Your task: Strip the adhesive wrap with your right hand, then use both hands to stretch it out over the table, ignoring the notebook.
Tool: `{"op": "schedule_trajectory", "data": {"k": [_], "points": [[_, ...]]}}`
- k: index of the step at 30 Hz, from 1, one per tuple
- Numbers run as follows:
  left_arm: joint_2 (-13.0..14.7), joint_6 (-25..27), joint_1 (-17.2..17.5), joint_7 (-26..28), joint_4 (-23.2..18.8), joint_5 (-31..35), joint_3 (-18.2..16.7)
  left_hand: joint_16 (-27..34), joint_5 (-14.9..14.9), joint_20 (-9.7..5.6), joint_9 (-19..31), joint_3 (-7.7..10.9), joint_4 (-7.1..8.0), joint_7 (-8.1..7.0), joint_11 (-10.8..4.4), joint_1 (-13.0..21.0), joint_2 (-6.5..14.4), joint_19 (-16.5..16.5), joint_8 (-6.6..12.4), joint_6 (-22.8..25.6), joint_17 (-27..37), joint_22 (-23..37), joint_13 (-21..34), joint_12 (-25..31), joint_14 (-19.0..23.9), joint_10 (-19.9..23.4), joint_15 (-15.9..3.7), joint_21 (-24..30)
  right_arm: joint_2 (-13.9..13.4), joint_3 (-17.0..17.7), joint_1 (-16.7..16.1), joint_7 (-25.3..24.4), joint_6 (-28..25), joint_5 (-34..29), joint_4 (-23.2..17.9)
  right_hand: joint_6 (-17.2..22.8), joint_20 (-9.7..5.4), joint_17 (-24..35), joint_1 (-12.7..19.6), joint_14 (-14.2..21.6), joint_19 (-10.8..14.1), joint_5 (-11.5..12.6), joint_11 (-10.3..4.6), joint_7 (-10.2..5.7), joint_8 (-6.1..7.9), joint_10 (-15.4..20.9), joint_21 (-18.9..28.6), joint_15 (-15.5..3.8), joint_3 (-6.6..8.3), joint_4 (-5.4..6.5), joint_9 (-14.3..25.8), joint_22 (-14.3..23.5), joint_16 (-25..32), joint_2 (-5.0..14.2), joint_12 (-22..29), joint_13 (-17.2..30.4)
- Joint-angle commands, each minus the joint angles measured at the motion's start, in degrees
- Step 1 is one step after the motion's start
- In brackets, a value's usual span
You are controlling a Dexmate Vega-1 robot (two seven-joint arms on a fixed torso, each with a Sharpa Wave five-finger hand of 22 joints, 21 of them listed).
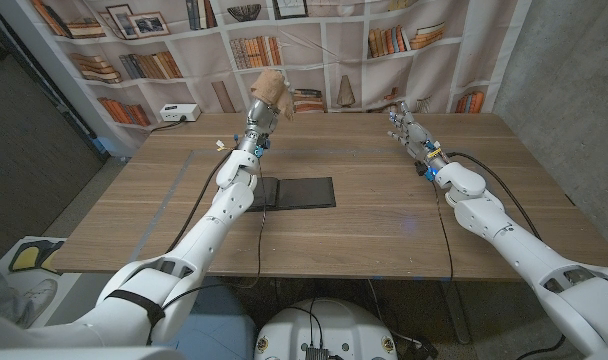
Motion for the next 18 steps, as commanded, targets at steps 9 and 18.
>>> {"op": "schedule_trajectory", "data": {"k": [9,18], "points": [[-0.12,0.61,0.79,0.89,-0.7,-0.45,0.32,2.96,-9.15,0.56,4.35,5.72,-7.97,-0.39,0.22,10.36,2.79,-1.28,3.97,2.41,4.86,0.49,3.15,2.37,-1.84,1.92,-0.36,0.44,0.02,0.07,-0.3,0.35,-0.01,0.37,0.41,0.53,0.45,0.06,-0.19,0.22,0.03,-0.05,0.15,-0.01,0.26,0.57,-0.11,-0.15,0.09,-0.02,0.06,0.18,0.13,0.01,0.23,0.15],[-0.26,0.46,0.81,1.87,-0.78,-0.28,0.24,8.55,-14.81,0.54,14.67,7.9,-10.12,-2.07,0.49,12.75,2.2,-1.96,13.79,1.02,16.63,0.92,13.26,11.12,-0.2,3.57,-0.47,2.99,0.17,0.12,-0.35,0.23,-0.12,0.52,0.57,0.56,0.44,0.07,-0.23,0.22,0.03,-0.06,0.07,-0.01,0.24,0.55,-0.12,-0.18,0.08,-0.03,0.06,0.18,0.12,-0.02,0.19,0.15]]}}
